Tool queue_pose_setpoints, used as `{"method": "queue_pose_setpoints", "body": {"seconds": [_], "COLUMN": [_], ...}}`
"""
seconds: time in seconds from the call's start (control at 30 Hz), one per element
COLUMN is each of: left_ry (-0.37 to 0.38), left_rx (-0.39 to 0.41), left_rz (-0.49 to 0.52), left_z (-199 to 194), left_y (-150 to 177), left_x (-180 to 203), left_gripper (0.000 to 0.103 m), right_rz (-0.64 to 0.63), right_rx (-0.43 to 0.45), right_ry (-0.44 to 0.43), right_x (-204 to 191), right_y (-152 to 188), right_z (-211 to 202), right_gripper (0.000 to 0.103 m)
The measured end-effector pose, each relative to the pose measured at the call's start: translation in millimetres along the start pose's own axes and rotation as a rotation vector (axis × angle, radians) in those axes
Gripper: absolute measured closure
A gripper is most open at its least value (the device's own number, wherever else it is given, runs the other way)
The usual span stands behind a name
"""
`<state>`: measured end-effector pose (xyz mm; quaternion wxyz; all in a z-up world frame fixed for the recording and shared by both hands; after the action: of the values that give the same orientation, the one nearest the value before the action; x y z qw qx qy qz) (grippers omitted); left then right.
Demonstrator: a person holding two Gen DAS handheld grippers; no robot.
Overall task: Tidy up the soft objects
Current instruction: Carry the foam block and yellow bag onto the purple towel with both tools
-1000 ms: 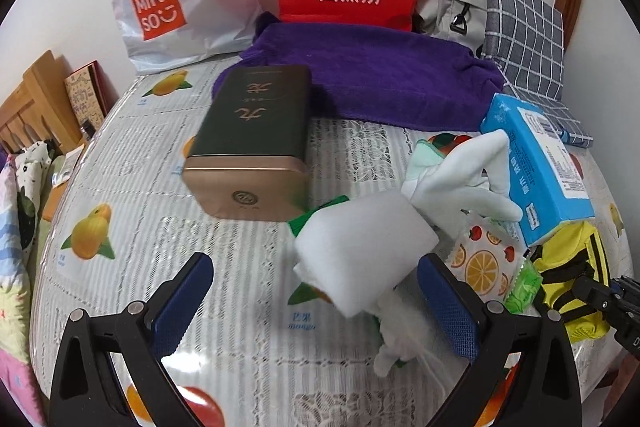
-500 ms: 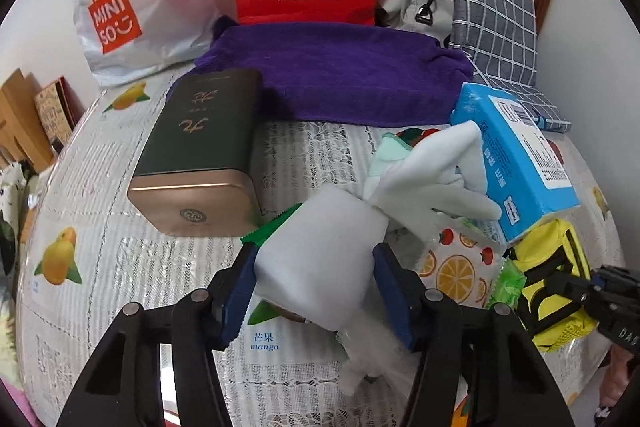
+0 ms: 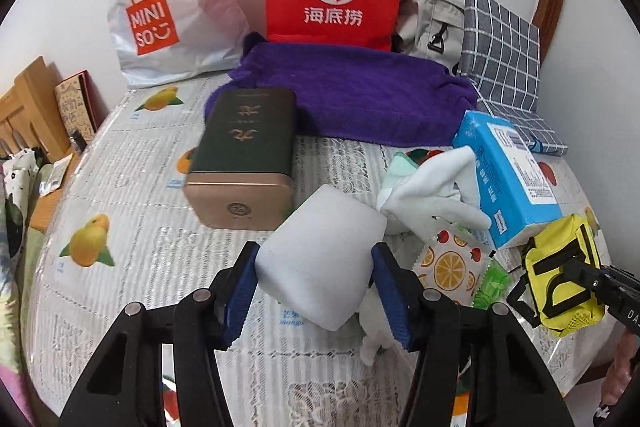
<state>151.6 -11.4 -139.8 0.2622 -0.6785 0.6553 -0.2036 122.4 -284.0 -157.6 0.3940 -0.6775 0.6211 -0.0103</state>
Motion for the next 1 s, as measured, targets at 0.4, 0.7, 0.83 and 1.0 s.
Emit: {"method": "queue_pose_setpoints", "body": {"seconds": [0.4, 0.7, 0.83, 1.0], "left_ry": [-0.032, -0.055, -0.065, -0.076], "left_rx": [0.069, 0.113, 0.121, 0.117], "left_rz": [-0.03, -0.055, -0.065, -0.074], "left_z": [-41.0, -53.5, -52.3, -43.2], "left_y": [-27.7, -61.2, -74.1, -87.9], "left_x": [-12.6, -21.7, -24.9, -28.3], "left_gripper": [0.049, 0.049, 0.049, 0.049], "right_rz": [-0.054, -0.104, -0.118, -0.143], "right_rx": [0.122, 0.166, 0.173, 0.178], "right_ry": [0.042, 0.072, 0.076, 0.108], "right_x": [-25.4, -42.0, -46.1, -49.8], "right_y": [-48.3, -90.6, -106.9, -126.3], "right_z": [-36.7, -42.0, -38.7, -29.7], "right_gripper": [0.093, 0.093, 0.093, 0.093]}}
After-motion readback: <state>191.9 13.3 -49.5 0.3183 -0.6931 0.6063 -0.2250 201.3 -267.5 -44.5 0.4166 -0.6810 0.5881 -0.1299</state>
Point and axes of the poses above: each gripper's, at about its wrist camera, not at the fingertips, and z roughly the way its jaws point, x to its right, y to its underside, the point moved 3 cm from there along z, roughly the way its jaws point, and after that the axes turned 9 degrees about -y, right-handed, at the moved point
